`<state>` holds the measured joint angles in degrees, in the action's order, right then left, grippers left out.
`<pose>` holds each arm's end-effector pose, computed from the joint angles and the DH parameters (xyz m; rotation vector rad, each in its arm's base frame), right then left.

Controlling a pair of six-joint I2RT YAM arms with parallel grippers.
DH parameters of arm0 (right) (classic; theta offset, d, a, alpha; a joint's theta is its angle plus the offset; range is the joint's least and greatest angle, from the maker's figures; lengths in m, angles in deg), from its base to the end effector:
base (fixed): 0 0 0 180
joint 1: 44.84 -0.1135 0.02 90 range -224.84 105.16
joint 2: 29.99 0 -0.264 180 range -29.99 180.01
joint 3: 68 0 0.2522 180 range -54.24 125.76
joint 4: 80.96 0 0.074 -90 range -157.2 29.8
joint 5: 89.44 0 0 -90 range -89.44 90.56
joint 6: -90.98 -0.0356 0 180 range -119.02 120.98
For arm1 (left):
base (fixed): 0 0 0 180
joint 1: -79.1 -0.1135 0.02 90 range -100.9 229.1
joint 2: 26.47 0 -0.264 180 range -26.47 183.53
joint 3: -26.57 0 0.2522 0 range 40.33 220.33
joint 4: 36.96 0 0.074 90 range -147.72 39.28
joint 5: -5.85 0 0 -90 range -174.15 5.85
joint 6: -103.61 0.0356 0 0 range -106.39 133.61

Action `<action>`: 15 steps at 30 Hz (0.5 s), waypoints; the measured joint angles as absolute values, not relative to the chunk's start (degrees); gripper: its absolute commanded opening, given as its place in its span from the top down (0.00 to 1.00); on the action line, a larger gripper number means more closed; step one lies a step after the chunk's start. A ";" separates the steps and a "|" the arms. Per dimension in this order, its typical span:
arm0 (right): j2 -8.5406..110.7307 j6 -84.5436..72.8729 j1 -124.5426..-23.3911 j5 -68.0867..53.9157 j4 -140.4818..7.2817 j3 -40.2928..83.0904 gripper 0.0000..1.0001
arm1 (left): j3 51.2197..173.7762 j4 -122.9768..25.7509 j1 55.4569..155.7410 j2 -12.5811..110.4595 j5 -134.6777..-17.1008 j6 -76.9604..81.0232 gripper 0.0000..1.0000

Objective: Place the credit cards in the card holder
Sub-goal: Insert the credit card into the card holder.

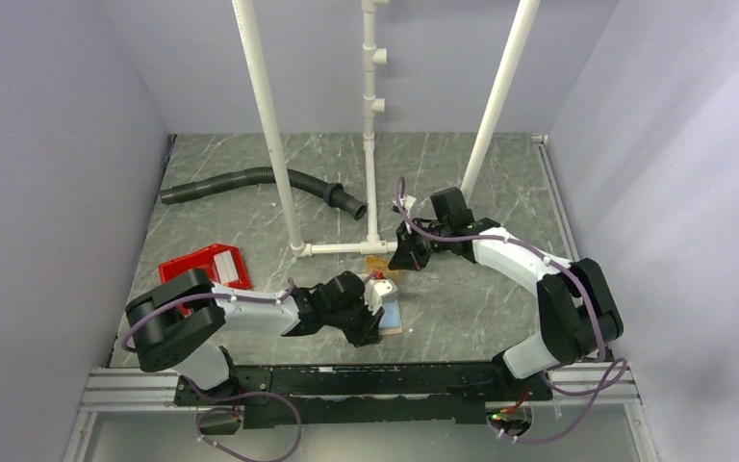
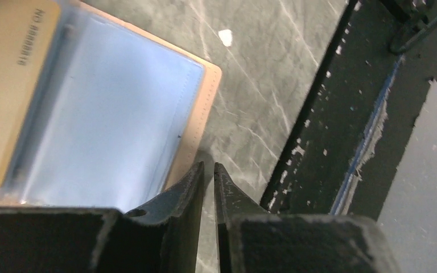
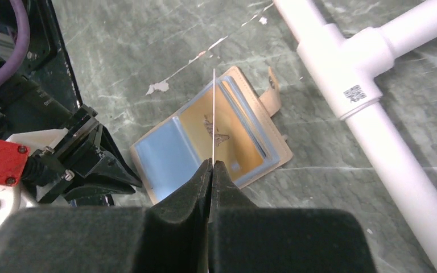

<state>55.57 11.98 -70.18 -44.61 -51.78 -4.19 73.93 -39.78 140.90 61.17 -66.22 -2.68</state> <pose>0.2570 0.1496 0.2063 -1.0649 2.1298 1.0765 0.1228 -0.2522 0.1405 1.1304 2.2506 -0.9944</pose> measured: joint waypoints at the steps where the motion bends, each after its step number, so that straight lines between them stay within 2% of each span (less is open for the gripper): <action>1: 55.20 11.57 -69.99 -44.28 -52.15 -4.26 1.00 | 74.09 -39.73 141.03 61.30 -67.40 -2.86 0.83; 10: 55.38 9.67 -69.61 -45.44 -54.84 -4.72 1.00 | 71.92 -45.48 138.45 55.27 -82.06 -8.58 0.82; 13: 57.65 7.96 -69.64 -47.15 -56.02 -4.72 1.00 | 71.14 -50.79 136.88 51.70 -85.84 -11.38 0.79; 15: 59.31 6.50 -69.61 -48.00 -56.89 -4.78 1.00 | 70.50 -54.01 136.18 49.02 -87.18 -12.89 0.73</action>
<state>59.31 6.50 -69.61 -48.00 -56.89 -4.78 70.50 -54.01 136.18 49.02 -87.18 -12.89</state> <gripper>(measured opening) 0.007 0.204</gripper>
